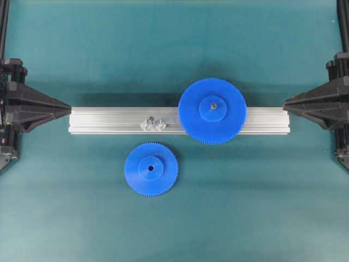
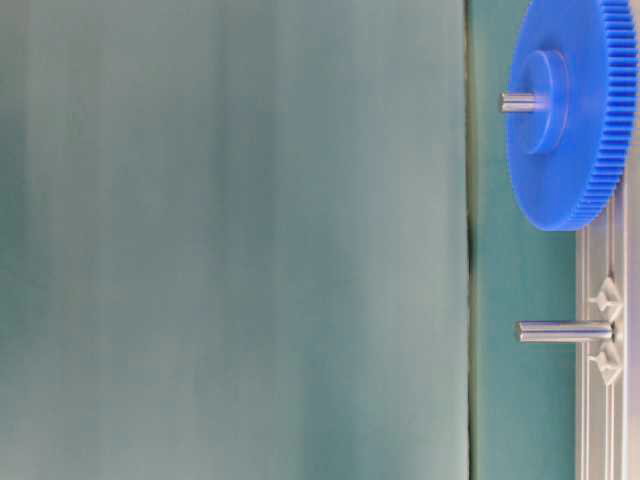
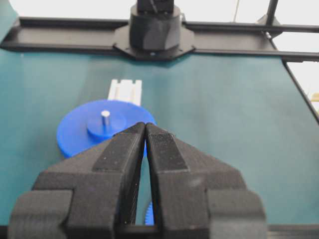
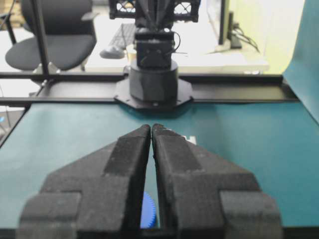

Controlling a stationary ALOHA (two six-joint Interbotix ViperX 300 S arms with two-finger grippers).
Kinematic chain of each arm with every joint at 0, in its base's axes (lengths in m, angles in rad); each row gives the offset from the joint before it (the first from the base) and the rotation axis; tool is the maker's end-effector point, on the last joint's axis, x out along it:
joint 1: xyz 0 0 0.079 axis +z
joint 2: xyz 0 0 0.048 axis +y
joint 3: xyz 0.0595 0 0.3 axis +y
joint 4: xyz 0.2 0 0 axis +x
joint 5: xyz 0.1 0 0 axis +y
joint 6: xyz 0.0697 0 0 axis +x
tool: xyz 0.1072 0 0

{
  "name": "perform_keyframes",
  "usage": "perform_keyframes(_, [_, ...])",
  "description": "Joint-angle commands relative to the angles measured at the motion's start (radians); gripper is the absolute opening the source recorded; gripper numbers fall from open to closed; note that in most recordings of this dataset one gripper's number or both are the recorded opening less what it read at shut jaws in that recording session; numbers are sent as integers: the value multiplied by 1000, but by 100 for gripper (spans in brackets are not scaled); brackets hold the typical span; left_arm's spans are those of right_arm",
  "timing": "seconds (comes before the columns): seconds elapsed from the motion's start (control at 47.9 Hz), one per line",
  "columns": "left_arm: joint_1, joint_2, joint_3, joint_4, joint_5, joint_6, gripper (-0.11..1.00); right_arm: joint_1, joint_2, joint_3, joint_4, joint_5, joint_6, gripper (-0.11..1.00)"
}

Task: Insert the small gear onto the shaft.
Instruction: 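Move the left gripper over the small blue gear on the table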

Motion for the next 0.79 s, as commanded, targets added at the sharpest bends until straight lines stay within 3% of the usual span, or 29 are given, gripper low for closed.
perform_keyframes(0.0, [-17, 35, -63, 8, 34, -12, 16, -3, 15, -28, 5, -3, 3, 16])
perform_keyframes(0.104, [-18, 71, -101, 8, 98, -14, 26, -2, 35, -58, 31, 115, 11, 26])
perform_keyframes(0.251, [-28, 114, -149, 8, 161, -12, 12, -3, 61, -118, 31, 293, 12, 26])
perform_keyframes(0.418, [-58, 173, -189, 8, 227, -12, 10, -3, 89, -166, 35, 431, 14, 26])
perform_keyframes(0.626, [-92, 276, -258, 8, 291, -28, 10, -3, 140, -206, 35, 509, 14, 26])
perform_keyframes(0.773, [-97, 360, -307, 8, 322, -114, 10, -3, 179, -221, 37, 525, 15, 26])
